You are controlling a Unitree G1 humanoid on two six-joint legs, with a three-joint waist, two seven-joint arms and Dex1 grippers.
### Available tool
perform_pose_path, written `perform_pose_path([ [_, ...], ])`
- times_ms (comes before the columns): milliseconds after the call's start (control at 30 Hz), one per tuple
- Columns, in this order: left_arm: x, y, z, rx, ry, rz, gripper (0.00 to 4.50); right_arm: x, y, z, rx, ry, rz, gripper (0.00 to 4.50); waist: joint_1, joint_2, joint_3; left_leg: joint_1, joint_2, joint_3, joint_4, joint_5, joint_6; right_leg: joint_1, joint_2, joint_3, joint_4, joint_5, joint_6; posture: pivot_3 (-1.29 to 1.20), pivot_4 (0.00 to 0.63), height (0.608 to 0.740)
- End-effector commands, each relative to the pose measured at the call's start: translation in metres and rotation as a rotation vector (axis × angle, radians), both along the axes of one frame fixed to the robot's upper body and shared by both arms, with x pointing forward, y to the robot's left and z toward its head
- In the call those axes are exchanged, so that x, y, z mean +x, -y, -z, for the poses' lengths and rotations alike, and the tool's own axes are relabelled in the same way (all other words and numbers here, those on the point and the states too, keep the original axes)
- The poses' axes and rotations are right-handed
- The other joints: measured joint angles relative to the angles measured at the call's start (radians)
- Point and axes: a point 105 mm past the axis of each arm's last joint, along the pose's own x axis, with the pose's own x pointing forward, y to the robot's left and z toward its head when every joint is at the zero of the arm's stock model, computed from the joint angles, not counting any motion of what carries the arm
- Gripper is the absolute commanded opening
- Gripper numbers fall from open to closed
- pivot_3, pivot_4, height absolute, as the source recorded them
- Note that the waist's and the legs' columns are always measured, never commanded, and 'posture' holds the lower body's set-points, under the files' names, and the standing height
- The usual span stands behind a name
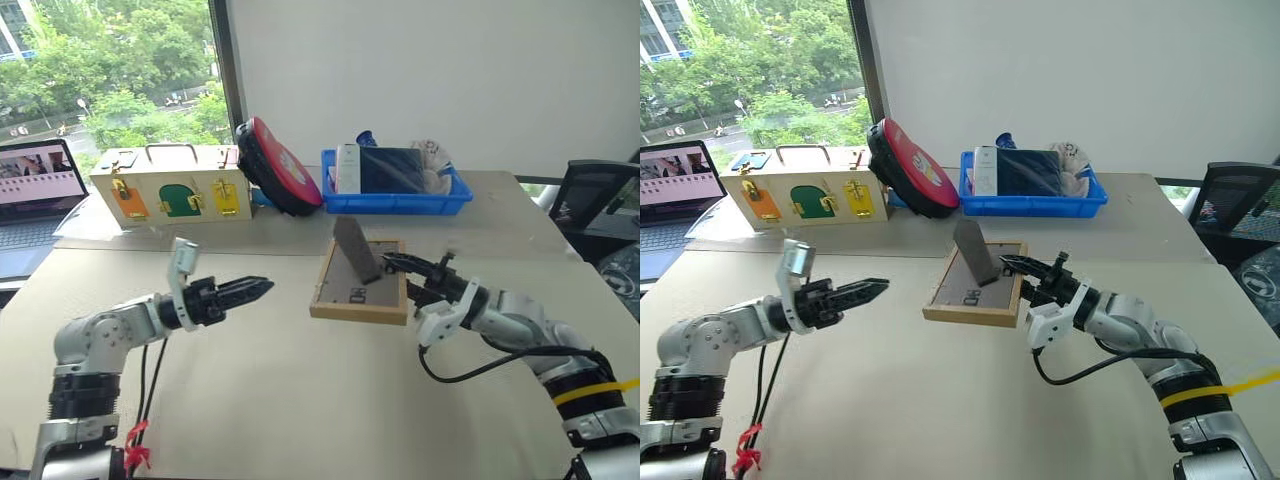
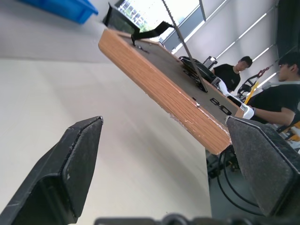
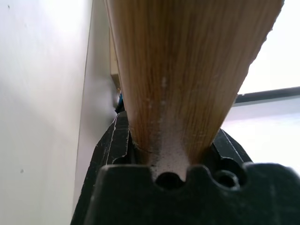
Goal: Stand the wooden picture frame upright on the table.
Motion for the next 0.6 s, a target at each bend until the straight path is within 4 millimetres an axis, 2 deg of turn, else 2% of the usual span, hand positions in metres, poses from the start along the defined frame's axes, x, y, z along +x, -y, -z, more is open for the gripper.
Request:
perform_pose_path([
  [33,-0.014,-0.007,-0.011,0.053,0.157,0.009,4.50,0.004,-0.019,-0.012,0.162,-0.360,-0.103,1.30,-0.004,0.000,0.000,0.000,0.000,0.000,0.000,0.000,0.000,0.000,0.000,0.000,0.000,0.000,0.000,0.00,0.150,0.710],
  [167,-0.018,-0.004,-0.005,0.093,0.190,-0.013,4.50,0.006,-0.037,-0.017,0.258,-0.782,-0.216,1.30,0.002,0.001,0.004,0.000,0.001,0.000,0.001,0.000,0.000,0.001,0.000,-0.001,0.001,0.000,0.000,0.00,0.150,0.710],
  [300,-0.020,0.002,0.000,0.087,0.192,-0.031,4.50,0.013,-0.045,-0.010,0.246,-1.067,-0.233,1.30,0.009,0.002,0.006,0.000,0.001,0.000,0.002,0.000,0.000,0.001,0.000,-0.001,0.001,0.000,0.000,0.00,0.150,0.710],
  [433,-0.024,0.004,0.002,0.080,0.187,-0.053,4.50,0.027,-0.050,-0.016,0.280,-1.178,-0.233,1.30,0.007,0.002,0.007,-0.001,0.001,0.000,0.002,0.000,0.000,-0.001,0.000,-0.001,0.001,0.000,0.000,0.00,0.150,0.710],
  [600,-0.027,0.002,0.006,0.100,0.182,-0.079,4.50,0.043,-0.048,-0.010,0.321,-1.332,-0.171,1.30,0.007,0.002,0.008,-0.001,0.001,0.000,0.001,0.000,0.000,-0.002,0.000,-0.002,0.001,0.000,0.000,0.00,0.150,0.710],
])
